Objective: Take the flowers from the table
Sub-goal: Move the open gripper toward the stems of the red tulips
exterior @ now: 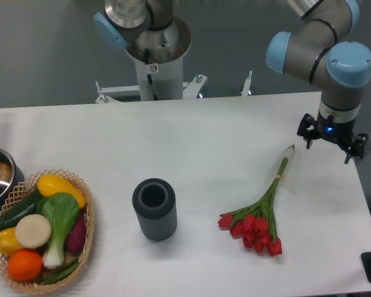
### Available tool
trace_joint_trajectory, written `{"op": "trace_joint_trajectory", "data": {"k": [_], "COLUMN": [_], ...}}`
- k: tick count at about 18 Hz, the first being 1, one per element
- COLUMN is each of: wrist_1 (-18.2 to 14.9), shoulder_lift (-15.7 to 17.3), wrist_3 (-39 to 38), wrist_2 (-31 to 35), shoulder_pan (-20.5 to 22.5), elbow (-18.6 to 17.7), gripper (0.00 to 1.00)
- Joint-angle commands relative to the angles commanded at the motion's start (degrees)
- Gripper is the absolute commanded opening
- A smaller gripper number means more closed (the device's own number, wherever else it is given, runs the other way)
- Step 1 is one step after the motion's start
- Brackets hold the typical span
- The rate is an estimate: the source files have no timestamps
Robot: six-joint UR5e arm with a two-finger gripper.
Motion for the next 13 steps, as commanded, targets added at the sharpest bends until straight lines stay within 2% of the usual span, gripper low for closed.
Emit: {"op": "trace_joint_trajectory", "data": {"k": [4, 7, 8, 12, 13], "wrist_1": [0.2, 0.7, 1.6, 10.0, 10.8], "shoulder_lift": [0.1, 1.3, 1.3, 2.1, 2.5], "wrist_3": [-1.0, -1.9, -2.0, -2.8, -3.4], "wrist_2": [-1.6, -2.8, -3.2, -4.9, -4.8], "shoulder_pan": [0.0, -0.3, -0.4, -0.1, -0.8], "elbow": [-0.2, -2.5, -3.9, -11.6, -12.5], "gripper": [1.00, 1.00, 1.00, 1.00, 1.00]}}
